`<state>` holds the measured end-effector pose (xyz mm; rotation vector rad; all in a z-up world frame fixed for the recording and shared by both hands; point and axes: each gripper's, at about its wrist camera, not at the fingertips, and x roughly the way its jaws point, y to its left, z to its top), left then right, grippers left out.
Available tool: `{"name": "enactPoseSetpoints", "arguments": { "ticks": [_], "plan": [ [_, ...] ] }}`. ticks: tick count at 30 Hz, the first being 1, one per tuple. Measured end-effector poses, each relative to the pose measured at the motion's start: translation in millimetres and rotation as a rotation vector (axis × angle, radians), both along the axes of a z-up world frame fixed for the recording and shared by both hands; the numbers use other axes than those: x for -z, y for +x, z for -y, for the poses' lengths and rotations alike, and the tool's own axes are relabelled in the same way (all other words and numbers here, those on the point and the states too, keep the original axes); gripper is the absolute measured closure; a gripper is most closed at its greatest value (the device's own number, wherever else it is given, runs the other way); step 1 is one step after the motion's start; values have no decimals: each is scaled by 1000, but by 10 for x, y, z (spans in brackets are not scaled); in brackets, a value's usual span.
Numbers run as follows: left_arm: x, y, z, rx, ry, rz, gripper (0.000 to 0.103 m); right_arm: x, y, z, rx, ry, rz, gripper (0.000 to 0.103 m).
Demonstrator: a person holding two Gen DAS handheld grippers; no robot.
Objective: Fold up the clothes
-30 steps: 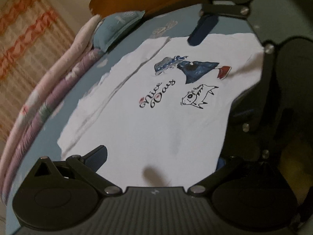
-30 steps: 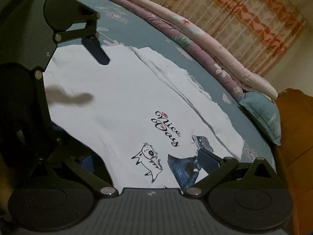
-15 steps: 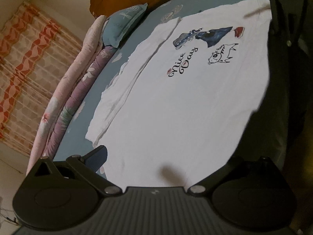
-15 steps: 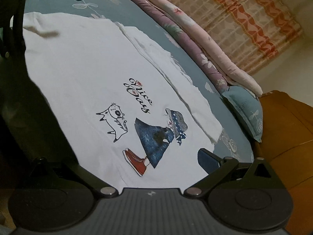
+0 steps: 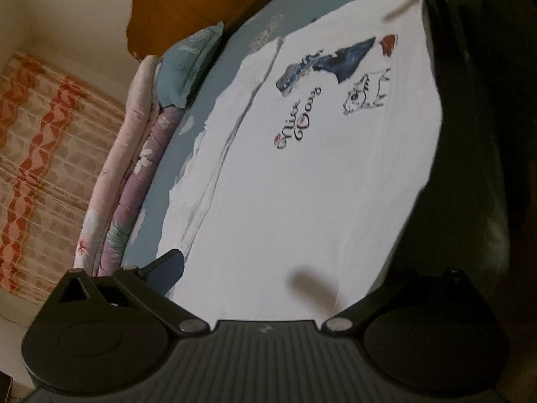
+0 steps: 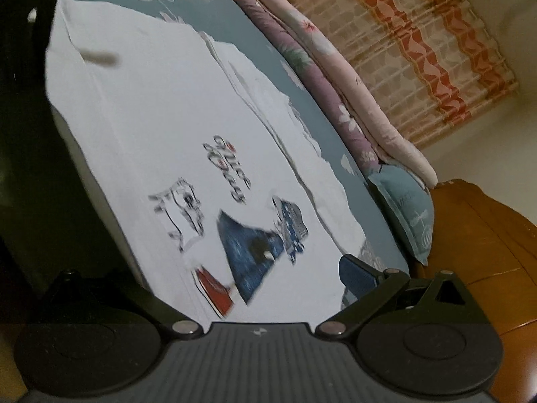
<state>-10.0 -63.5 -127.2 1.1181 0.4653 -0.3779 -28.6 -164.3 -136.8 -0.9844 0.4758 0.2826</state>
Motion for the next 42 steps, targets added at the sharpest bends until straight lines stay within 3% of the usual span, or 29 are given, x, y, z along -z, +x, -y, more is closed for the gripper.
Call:
{"name": "enactPoseSetpoints", "arguments": {
  "ticks": [11,16,26,42],
  "plan": [
    [-5,100,-97,111,115,-41,0,17,36,73,-63,-70,-13,0],
    [25,96,-8,126,149,-23,0,92,-4,-40,-77,-138,52,0],
    [-202,334,-55,66,105,35,0,-91,123,-57,-67,-171,201,0],
    [-299,1047,-99,21,95,91,0,-197,826,-79,-16,-191,259,0]
  ]
}}
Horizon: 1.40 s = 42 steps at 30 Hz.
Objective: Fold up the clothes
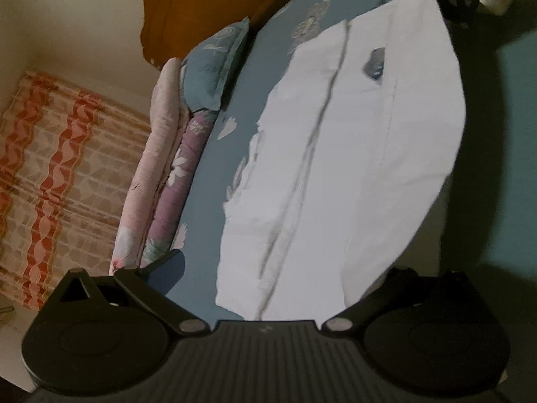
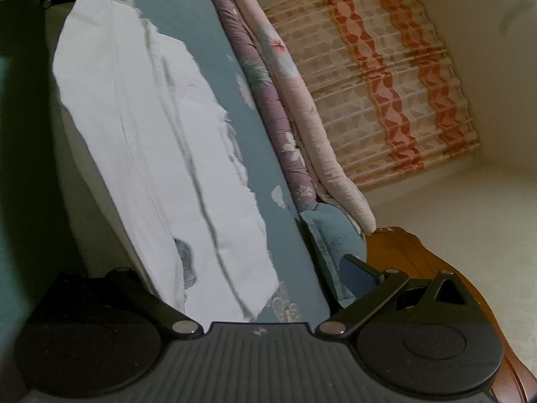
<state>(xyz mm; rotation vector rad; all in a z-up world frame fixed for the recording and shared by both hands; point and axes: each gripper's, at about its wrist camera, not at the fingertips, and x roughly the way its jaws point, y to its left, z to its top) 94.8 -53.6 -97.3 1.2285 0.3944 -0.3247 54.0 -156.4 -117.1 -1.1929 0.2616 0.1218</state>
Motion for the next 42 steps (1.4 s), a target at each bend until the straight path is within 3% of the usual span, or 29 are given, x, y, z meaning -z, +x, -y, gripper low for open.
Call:
{"name": "enactPoseSetpoints", "arguments": {
  "ticks": [24,29,35,42],
  "plan": [
    [-21,1588,-121,-38,13,95,0,38,1674,-144,-4,-64,74,0],
    [61,1894,-171,-57,6,76,0,77,2038,-173,-8,-56,54,0],
    [180,2214,-280,-107,-94,-41,0,235,2331,-193,-17,-57,-18,0],
    [129,2293,-454,-186,-244,-154,1,120,2334,-81,21,94,-155,0]
  ]
}}
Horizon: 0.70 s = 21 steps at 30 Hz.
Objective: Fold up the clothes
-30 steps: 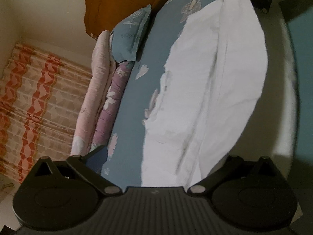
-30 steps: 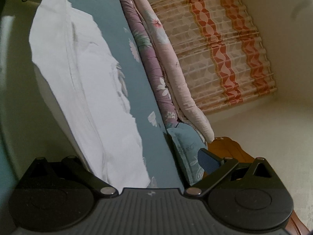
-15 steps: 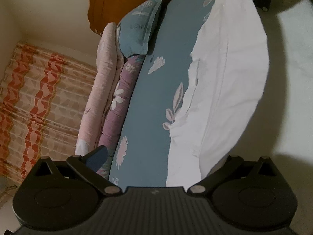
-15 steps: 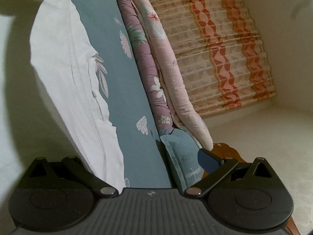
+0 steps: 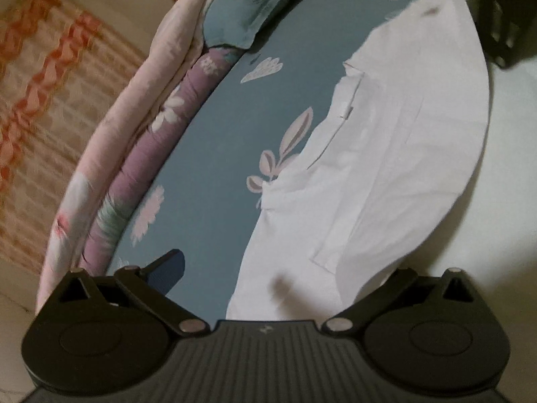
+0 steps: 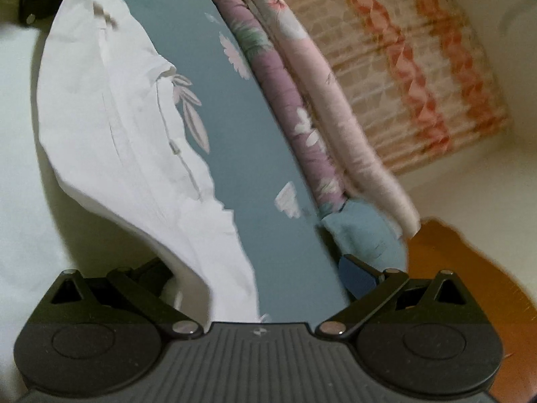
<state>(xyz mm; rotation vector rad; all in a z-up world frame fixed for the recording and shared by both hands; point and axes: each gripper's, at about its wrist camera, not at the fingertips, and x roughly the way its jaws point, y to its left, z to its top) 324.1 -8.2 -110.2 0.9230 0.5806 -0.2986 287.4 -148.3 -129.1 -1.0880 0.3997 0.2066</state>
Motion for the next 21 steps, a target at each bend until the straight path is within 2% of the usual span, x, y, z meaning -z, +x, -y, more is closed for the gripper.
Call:
{"name": "enactPoseSetpoints", "arguments": {
  "ticks": [5,9,12,16,19,21],
  "plan": [
    [-293,-310,-130,38,-80,-81,1,-284,-227,116,-26,139,-161,0],
    [-469,-665,-233,60,-137,-119,1,-464,-519,267,-24,231,-224,0],
    [-398,-937,-287,75,-98,-161,1,-486,-743,392,-21,229,-255,0],
    [-233,-1122,-370,63,-10,-159,1,-402,-769,481,4,208,-259,0],
    [-116,-1080,-433,35,28,-157,1,-336,-768,542,26,194,-260,0],
    [-76,-1003,-443,24,20,-149,1,-293,-767,582,40,186,-260,0]
  ]
}}
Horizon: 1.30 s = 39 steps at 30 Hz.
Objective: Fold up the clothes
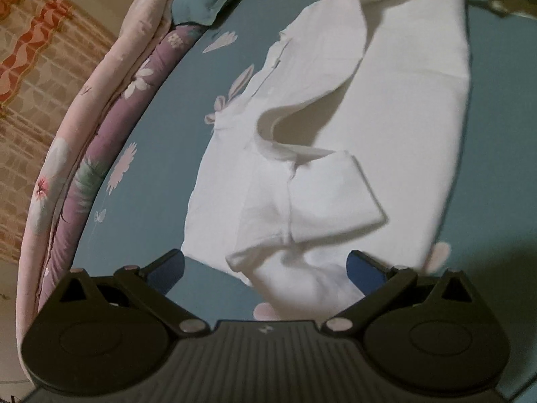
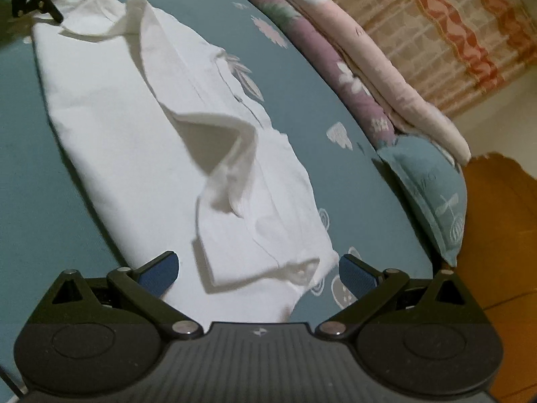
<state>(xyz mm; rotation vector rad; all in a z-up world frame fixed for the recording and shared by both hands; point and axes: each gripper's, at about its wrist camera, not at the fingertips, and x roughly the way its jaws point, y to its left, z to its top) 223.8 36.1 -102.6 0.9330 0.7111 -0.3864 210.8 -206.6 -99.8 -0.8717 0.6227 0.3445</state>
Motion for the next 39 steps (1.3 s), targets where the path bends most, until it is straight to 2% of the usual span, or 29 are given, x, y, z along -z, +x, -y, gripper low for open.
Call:
{"name": "enactPoseSetpoints", "arguments": {
  "ticks": [3,8,15,23,28,30,32,35,38,39],
  "plan": [
    [20,134,22,-18,-23,22,1,66,1,61,19,-16,-3,0],
    [-32,324,-5,-35,-40,68,1,82,188,25,10,-64,54,0],
    [-220,700,-240,-149,-118,157,1,-121,627,127,65,-22,133,0],
    [-271,1260,-514,-360,-263,176,1,-164,1185,215,176,19,211,0],
    [-344,1110,-513,-338,-274,185,1,-391,1070,267,190,111,239,0],
    [-384,982,-451,-307,-288,162,1,-412,964,246,163,152,191,0],
    [-409,874,-365,-253,-340,97,1,-380,860,211,122,211,102,0],
    [-393,784,-180,-163,-479,-36,1,-244,805,146,80,343,-62,0],
    [-319,814,-7,-114,-620,-185,1,-107,863,320,141,456,-124,0],
    [-267,850,12,-120,-646,-209,1,-62,885,389,166,493,-141,0]
  ]
}}
